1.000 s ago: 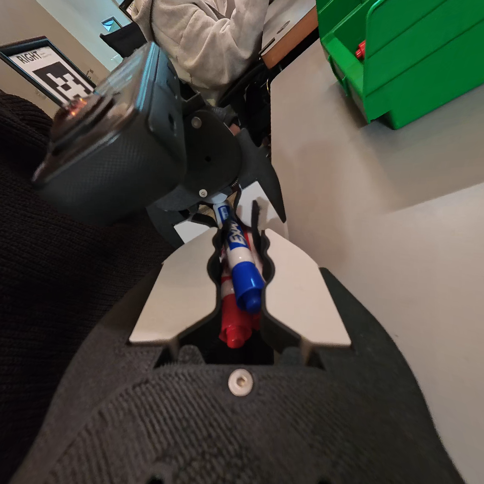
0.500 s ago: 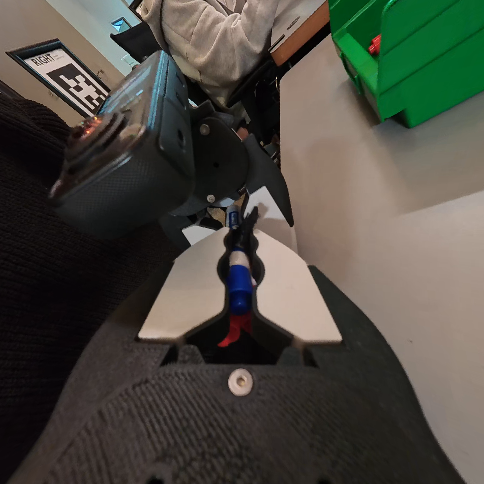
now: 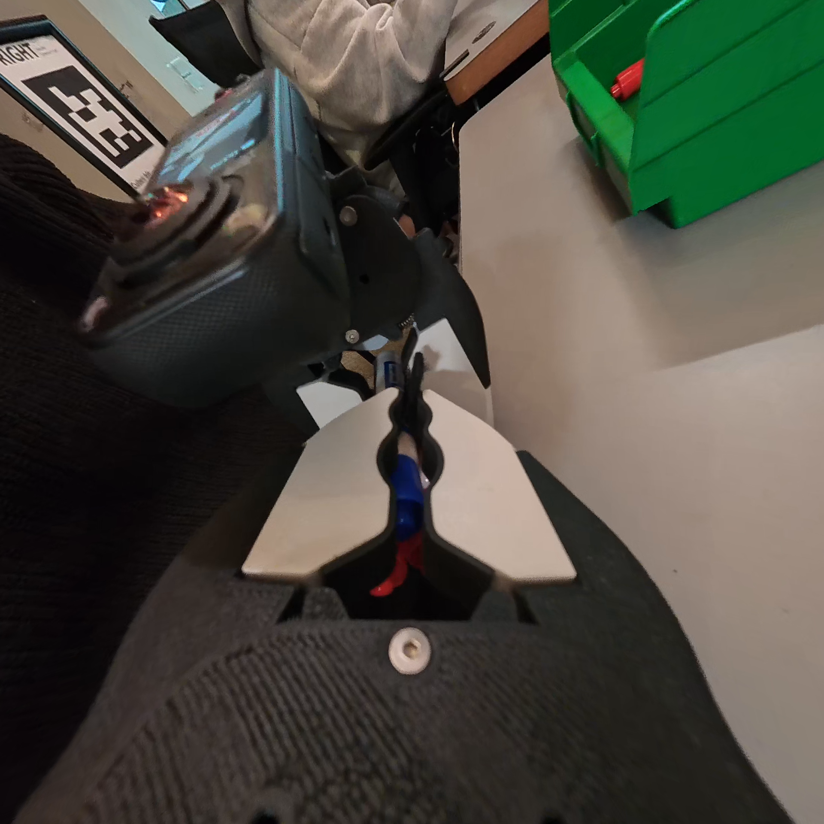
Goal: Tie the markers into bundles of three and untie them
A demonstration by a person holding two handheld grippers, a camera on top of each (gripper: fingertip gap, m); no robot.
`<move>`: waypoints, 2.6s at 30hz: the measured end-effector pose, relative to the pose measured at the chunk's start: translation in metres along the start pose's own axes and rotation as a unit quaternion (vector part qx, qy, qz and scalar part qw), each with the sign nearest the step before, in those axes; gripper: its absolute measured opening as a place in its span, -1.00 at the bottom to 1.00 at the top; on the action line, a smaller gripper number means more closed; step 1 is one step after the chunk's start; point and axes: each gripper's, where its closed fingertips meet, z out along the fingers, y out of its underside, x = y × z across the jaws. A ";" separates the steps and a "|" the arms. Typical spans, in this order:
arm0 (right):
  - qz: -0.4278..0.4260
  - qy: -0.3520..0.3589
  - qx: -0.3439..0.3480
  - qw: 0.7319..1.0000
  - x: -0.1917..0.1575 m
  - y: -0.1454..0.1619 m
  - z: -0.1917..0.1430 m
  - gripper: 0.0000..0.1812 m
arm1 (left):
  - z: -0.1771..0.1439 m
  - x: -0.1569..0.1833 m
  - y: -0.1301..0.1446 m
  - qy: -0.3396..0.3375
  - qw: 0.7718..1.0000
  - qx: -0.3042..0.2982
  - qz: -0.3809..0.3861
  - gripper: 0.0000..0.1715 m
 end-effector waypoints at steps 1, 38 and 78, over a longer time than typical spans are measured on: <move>-0.004 0.002 0.000 1.000 0.000 0.000 0.000 -0.96 | 0.000 0.000 0.000 -0.003 1.000 -0.001 0.002 -0.47; -0.099 0.030 0.107 0.989 0.018 -0.019 -0.061 -0.95 | -0.082 -0.029 -0.074 0.078 0.911 0.403 -0.045 -0.58; -0.056 -0.045 0.074 0.995 0.001 -0.005 -0.043 -0.95 | -0.092 -0.013 -0.075 0.183 0.878 0.440 -0.048 -0.96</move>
